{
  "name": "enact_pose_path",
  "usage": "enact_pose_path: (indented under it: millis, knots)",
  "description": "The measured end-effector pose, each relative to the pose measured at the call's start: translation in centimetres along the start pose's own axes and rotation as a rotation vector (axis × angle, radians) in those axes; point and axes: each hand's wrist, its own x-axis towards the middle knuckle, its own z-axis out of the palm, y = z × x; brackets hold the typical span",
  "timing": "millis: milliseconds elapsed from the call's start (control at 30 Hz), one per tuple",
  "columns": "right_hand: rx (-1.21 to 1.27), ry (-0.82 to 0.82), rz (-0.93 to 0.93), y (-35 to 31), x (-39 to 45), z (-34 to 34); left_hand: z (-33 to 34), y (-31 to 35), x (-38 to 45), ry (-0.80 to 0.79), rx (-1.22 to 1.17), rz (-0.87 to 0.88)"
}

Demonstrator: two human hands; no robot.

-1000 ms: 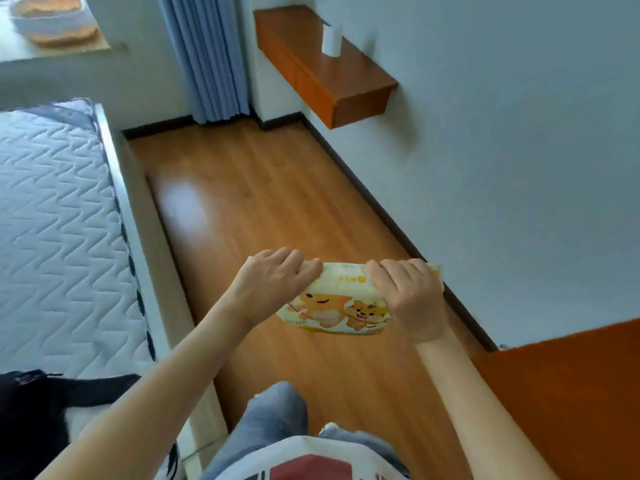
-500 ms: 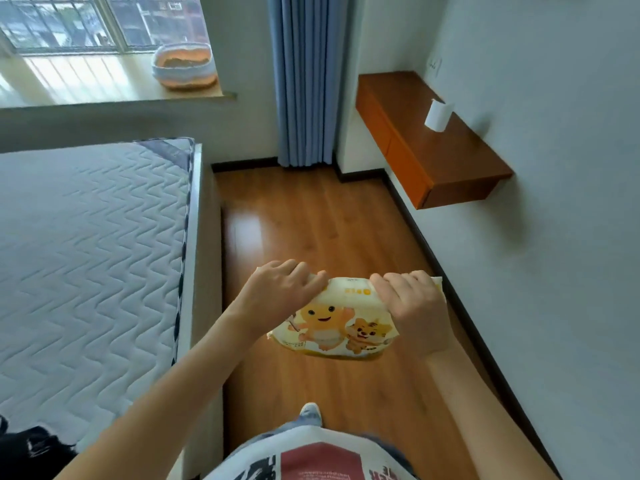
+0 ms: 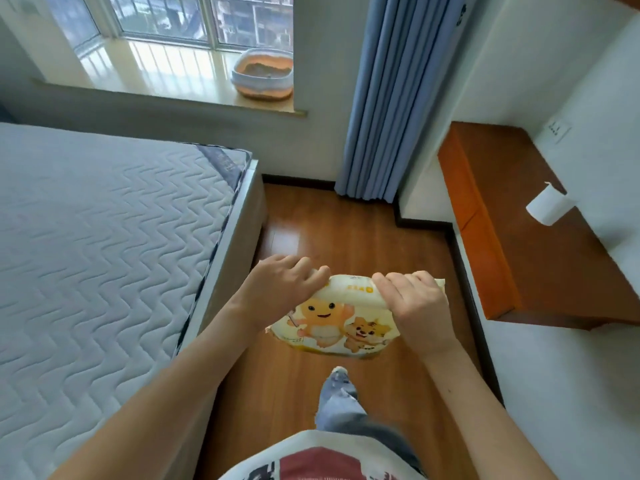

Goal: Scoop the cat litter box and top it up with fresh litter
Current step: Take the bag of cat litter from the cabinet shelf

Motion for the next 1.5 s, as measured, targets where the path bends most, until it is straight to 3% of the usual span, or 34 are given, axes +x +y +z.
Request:
enact_pose_path:
  millis: [533,1233,1500]
  knots:
    - [0.168,0.046,-0.135,18.9,20.0,21.9,12.0,-18.4,19.1,-0.085,0.083,-0.208]
    - [0.175,0.046,-0.130,31.9,51.5,52.2,32.6,-54.1,35.9,-0.096,0.066,-0.268]
    - [0.330,-0.019,-0.226,37.7,62.7,66.0,41.3,-65.7,42.2,-0.182,0.126,-0.368]
